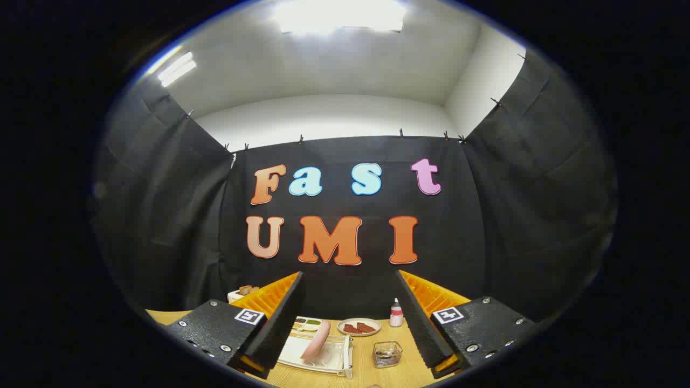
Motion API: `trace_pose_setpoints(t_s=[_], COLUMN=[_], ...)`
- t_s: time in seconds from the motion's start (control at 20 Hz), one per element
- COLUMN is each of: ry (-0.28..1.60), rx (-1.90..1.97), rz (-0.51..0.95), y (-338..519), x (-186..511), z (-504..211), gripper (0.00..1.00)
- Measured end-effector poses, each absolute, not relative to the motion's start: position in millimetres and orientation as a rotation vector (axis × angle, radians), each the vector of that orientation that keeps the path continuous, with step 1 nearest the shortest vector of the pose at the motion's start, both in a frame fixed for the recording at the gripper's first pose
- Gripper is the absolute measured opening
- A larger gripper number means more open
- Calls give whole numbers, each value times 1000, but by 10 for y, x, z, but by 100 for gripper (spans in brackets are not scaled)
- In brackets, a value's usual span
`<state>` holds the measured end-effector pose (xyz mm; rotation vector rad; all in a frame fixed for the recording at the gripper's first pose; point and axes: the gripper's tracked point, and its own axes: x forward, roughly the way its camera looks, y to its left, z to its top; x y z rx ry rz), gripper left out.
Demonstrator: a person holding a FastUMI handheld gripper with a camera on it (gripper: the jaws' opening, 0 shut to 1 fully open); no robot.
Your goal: Take the plate from the dish rack, then take the spoon from the basket and place it into the plate.
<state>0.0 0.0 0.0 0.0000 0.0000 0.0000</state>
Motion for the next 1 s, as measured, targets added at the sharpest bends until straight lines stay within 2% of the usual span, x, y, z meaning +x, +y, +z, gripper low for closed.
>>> trace_pose_setpoints(t_s=[0.25, 1.0], ry=[-48, -5], rx=[-5, 54], rz=[10, 30], y=[50, 172], x=[-47, 294], z=[85, -374], gripper=[98, 98])
